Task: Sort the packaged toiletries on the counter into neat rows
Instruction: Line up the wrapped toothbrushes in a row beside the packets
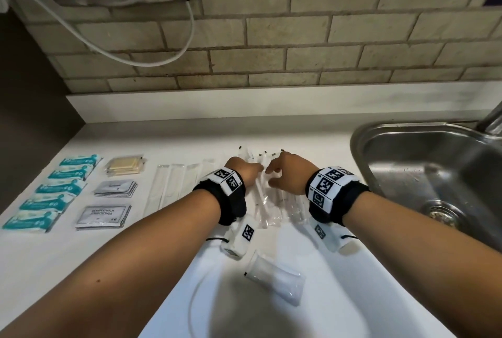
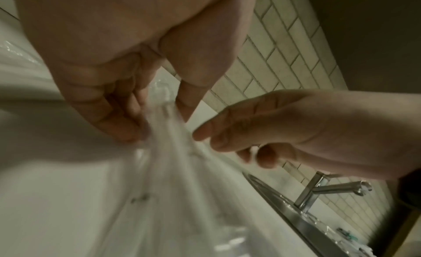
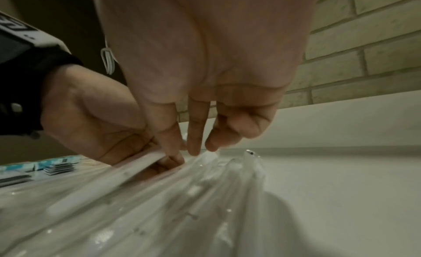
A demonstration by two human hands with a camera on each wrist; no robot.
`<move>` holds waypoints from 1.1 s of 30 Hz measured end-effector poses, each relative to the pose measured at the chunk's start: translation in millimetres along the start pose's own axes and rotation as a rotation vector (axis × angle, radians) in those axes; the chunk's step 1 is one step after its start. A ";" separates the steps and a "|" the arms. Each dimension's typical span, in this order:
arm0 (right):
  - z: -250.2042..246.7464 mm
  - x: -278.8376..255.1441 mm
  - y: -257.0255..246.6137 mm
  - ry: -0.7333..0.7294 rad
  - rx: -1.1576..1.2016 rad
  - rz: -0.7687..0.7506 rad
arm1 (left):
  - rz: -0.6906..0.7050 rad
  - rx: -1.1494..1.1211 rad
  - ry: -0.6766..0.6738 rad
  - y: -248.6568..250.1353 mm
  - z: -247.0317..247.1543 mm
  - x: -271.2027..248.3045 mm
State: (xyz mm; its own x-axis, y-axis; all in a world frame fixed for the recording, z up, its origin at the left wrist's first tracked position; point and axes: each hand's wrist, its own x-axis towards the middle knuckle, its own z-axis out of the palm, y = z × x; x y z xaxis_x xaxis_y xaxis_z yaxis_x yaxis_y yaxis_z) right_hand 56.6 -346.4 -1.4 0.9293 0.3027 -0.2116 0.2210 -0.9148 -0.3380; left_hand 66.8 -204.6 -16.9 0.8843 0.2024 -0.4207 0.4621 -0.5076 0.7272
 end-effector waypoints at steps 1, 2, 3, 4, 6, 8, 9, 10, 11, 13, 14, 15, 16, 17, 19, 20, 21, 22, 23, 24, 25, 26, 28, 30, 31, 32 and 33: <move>2.8 0.7 -2.2 -0.003 -0.025 -0.018 | -0.001 -0.022 0.002 -0.8 -1.1 1.5; 6.5 1.1 -4.0 -0.012 -0.059 -0.029 | 0.003 -0.033 0.004 -2.1 -3.1 2.4; 10.1 1.0 -5.3 -0.026 -0.091 -0.037 | 0.013 -0.032 0.006 -4.1 -6.2 3.6; 13.1 0.5 -6.3 -0.042 -0.112 -0.047 | 0.019 -0.029 0.008 -5.9 -9.3 4.3; 18.7 -0.6 -7.0 -0.067 -0.114 -0.066 | 0.035 -0.004 -0.001 -10.2 -15.7 6.0; 21.8 -1.7 -7.2 -0.095 -0.099 -0.079 | 0.046 0.042 0.039 -15.7 -20.3 6.6; 22.3 -1.7 -7.3 -0.108 -0.108 -0.089 | 0.054 0.079 0.067 -17.1 -22.5 5.6; 23.0 -1.3 -7.5 -0.121 -0.126 -0.100 | 0.069 0.120 0.088 -18.3 -24.2 5.3; 23.1 -1.2 -8.3 -0.132 -0.148 -0.113 | 0.094 0.158 0.097 -18.0 -25.8 4.4; 23.1 -1.3 -10.8 -0.146 -0.187 -0.134 | 0.136 0.234 0.093 -15.1 -26.6 1.9; 23.5 -0.9 -12.3 -0.148 -0.198 -0.135 | 0.153 0.271 0.089 -13.9 -26.0 1.8; 23.7 -0.7 -13.7 -0.149 -0.200 -0.126 | 0.165 0.304 0.083 -12.8 -24.9 1.3; 23.9 -0.3 -14.5 -0.153 -0.193 -0.110 | 0.171 0.326 0.078 -12.2 -23.3 1.6; 23.4 -0.4 -15.1 -0.158 -0.181 -0.088 | 0.180 0.344 0.077 -11.6 -21.2 1.4; 22.1 -0.9 -14.3 -0.167 -0.151 -0.052 | 0.184 0.366 0.073 -11.8 -17.3 1.9; 21.4 -1.4 -12.8 -0.166 -0.136 -0.034 | 0.182 0.372 0.071 -12.4 -15.4 3.1; 20.5 -2.4 -11.1 -0.163 -0.122 -0.013 | 0.180 0.373 0.066 -12.7 -14.1 3.7; 20.5 -2.6 -8.2 -0.158 -0.109 0.004 | 0.174 0.373 0.054 -12.8 -12.9 4.0; 20.2 -3.0 -5.7 -0.161 -0.104 0.018 | 0.172 0.372 0.039 -13.0 -11.9 4.7; 20.1 -3.6 -3.0 -0.166 -0.098 0.023 | 0.168 0.372 0.023 -13.1 -10.8 5.1; 19.5 -4.6 -0.6 -0.172 -0.094 0.034 | 0.165 0.370 0.009 -12.8 -9.8 5.1; 19.4 -5.1 2.4 -0.174 -0.086 0.043 | 0.163 0.370 0.003 -12.5 -8.9 4.7; 16.7 -6.5 6.4 -0.183 -0.088 0.054 | 0.166 0.367 -0.001 -12.2 -7.6 5.2; 12.7 -8.8 6.1 -0.183 -0.097 0.045 | 0.161 0.373 -0.007 -12.9 -8.1 5.1; 10.8 -9.8 4.6 -0.181 -0.108 0.037 | 0.158 0.380 -0.011 -13.8 -8.7 5.3; 9.7 -9.9 3.2 -0.171 -0.124 0.025 | 0.155 0.387 -0.013 -15.2 -9.5 5.6; 7.9 -10.6 0.0 -0.164 -0.160 0.025 | 0.153 0.391 -0.011 -16.6 -10.7 5.8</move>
State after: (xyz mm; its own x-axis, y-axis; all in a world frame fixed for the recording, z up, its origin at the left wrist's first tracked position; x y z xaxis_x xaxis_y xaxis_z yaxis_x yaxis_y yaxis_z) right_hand 44.4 -347.5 -6.4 0.8774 0.3073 -0.3685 0.2550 -0.9492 -0.1844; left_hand 65.0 -186.0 -25.6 0.9389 0.0923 -0.3315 0.2639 -0.8112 0.5218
